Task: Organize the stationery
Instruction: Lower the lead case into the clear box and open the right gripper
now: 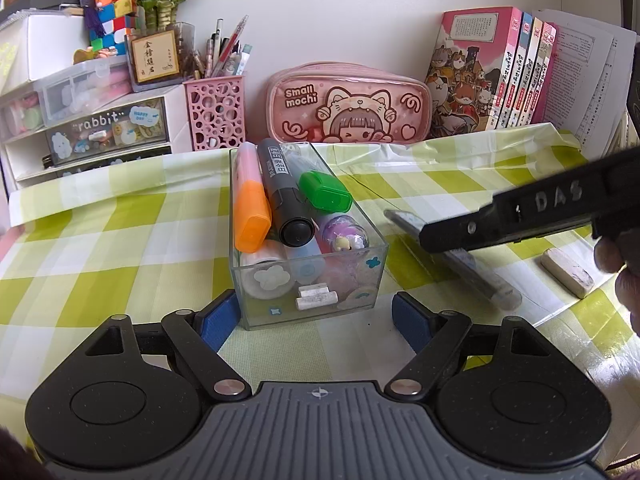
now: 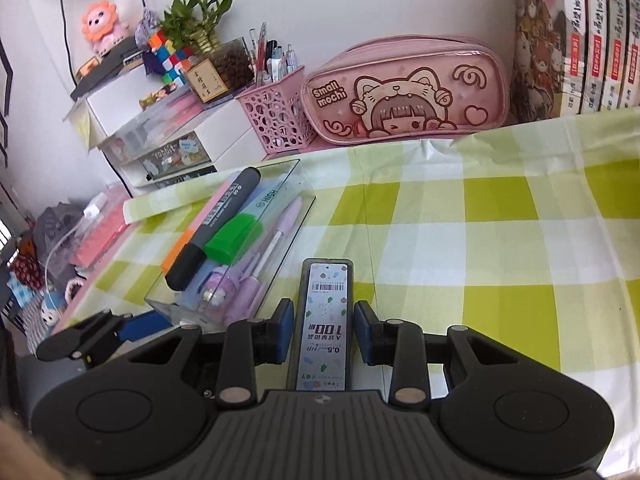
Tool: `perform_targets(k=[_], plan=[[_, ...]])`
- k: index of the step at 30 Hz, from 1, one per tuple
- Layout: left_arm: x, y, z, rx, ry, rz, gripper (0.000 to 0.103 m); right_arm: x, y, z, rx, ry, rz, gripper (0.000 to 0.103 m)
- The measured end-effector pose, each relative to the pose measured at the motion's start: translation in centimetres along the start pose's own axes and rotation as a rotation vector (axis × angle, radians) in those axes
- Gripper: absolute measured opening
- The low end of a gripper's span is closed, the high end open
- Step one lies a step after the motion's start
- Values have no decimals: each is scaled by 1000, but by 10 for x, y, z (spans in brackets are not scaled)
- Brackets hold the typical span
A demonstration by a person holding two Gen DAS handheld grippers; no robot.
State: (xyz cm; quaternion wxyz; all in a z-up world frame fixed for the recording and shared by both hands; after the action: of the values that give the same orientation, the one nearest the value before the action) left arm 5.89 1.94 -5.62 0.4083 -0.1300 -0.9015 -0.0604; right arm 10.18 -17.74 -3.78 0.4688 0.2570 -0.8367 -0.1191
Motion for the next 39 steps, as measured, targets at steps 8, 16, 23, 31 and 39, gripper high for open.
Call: perform_targets(k=[8, 16, 23, 31, 39], plan=[[0, 0, 0, 0, 0, 0, 80, 6, 17, -40, -116, -46, -135, 35], [0, 0, 0, 0, 0, 0, 80, -18, 36, -63, -187, -42, -154, 35], [0, 0, 0, 0, 0, 0, 80, -32, 38, -74, -274, -52, -151, 35], [0, 0, 0, 0, 0, 0, 80, -37, 39, -77, -288, -52, -134, 36], [0, 0, 0, 1, 0, 0, 80, -36, 36, -76, -290, -49, -122, 36]])
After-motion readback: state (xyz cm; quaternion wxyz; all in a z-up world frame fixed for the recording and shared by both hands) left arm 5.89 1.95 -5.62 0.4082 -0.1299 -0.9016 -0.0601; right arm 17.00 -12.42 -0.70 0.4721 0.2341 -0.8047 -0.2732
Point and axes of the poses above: each gripper's, at about its wrist camera, not at the fingertips, and x roughly against the way its jaws point, y to its left, z to its underside, the point moved 2 cm from there along -x, roughly the way its jaws point, and after that the axes turned 13 degrees about y, right-handed, at the moved point
